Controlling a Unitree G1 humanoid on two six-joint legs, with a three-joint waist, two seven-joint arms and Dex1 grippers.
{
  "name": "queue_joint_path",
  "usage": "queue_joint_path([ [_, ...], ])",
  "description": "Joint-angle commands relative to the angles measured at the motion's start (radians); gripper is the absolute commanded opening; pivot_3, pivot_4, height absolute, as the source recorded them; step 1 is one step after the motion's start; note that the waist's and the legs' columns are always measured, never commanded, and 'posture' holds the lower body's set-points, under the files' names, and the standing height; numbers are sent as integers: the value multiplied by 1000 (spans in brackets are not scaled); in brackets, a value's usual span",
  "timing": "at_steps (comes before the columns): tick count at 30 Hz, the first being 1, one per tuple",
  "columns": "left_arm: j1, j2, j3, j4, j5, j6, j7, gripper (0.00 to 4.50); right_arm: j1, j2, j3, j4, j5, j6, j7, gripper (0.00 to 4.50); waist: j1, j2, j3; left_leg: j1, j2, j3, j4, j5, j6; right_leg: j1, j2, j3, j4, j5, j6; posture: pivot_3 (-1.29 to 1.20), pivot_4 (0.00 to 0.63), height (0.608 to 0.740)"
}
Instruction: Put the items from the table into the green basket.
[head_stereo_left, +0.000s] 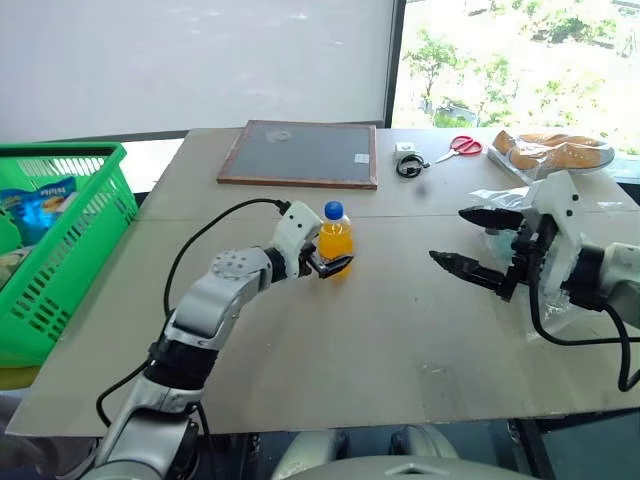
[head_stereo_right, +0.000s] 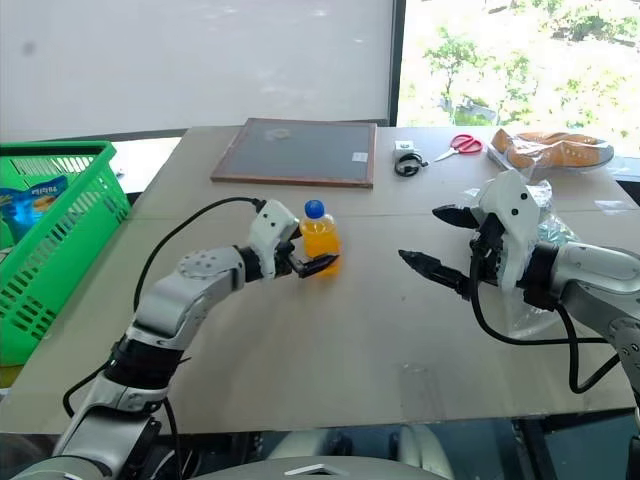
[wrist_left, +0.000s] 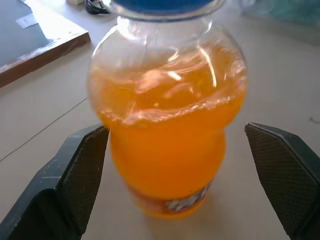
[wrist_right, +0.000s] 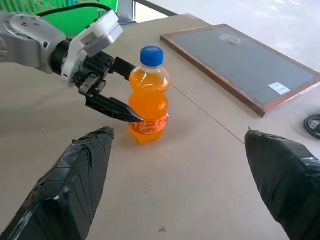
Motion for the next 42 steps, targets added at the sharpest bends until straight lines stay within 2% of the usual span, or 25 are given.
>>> queue_joint_path([
  [1,-62,-53,-3,104,70,-78,30,4458,-4,-15,-30,-23,14,-6,-12,4500,0,0,0,0,0,0,0,0,0,0,0,0,0,0,0,-78,21,740],
  [3,-74,-80,-16,148,94,-115,17,4458,4,-22,-26,-28,9,-7,-14,4500,0,0,0,0,0,0,0,0,0,0,0,0,0,0,0,-82,22,740],
  [4,-74,-88,-21,160,104,-129,7,3924,10,-28,-24,-31,2,-9,-12,4500,0,0,0,-1,0,0,0,0,0,0,0,0,-1,0,0,-82,22,740],
  [6,-70,-97,-23,166,114,-139,-6,3154,23,-41,-22,-34,-15,-16,-5,4500,-2,0,0,-1,0,0,0,0,0,0,0,0,-1,0,0,-82,22,740],
  [7,-69,-101,-20,166,118,-141,-9,2953,28,-47,-20,-32,-27,-23,-2,4500,-4,0,0,-1,0,0,0,0,0,0,0,0,-1,0,0,-88,26,740],
  [11,-63,-103,31,142,110,-127,5,2955,12,-34,15,-3,-67,-51,-4,4500,-9,1,-1,-1,0,-1,0,0,1,0,0,-1,-1,0,0,-71,28,740],
  [14,-67,-89,107,100,93,-113,33,2955,-51,10,100,25,-104,-63,-20,4500,-22,1,0,0,0,-1,0,0,1,0,0,-1,0,0,0,-27,27,740],
  [18,-120,-2,272,52,75,-73,90,2955,-189,124,223,111,-154,-41,-69,4500,-31,0,1,-1,0,-1,0,0,0,-2,1,0,2,0,0,53,22,740],
  [21,-236,130,437,112,82,-41,171,2955,-283,214,269,156,-133,-22,-63,4500,-23,-4,3,-6,0,-1,0,1,-2,-10,2,1,7,0,0,100,21,740],
  [23,-318,223,502,186,97,-43,205,2955,-325,240,299,183,-151,-28,-48,4500,-18,-5,3,-14,0,-3,2,2,-3,-18,2,-1,8,0,0,132,19,740],
  [26,-422,348,528,331,125,-76,198,2955,-367,275,331,217,-175,-54,-21,4500,-4,-6,2,-15,-3,-7,2,2,-3,-20,1,-2,7,0,0,175,17,740],
  [31,-643,562,440,729,255,-208,156,2955,-410,370,355,228,-166,-147,77,4500,35,-6,2,-14,-11,-17,2,2,-3,-21,-2,-3,7,0,0,207,16,740],
  [34,-742,633,355,930,341,-289,127,2955,-410,394,359,212,-150,-158,111,4500,56,-9,1,-14,-11,-19,2,2,-4,-21,-1,-5,8,0,0,215,14,740],
  [37,-799,656,311,1086,390,-401,112,2955,-403,401,358,203,-151,-166,128,4500,72,-12,0,-14,-11,-20,2,2,-4,-21,-1,-5,8,0,0,217,11,740],
  [42,-799,675,306,1271,435,-535,242,2955,-390,397,347,190,-151,-183,162,4500,94,-16,-2,-14,-11,-20,2,2,-4,-21,-1,-5,8,0,0,215,8,740],
])
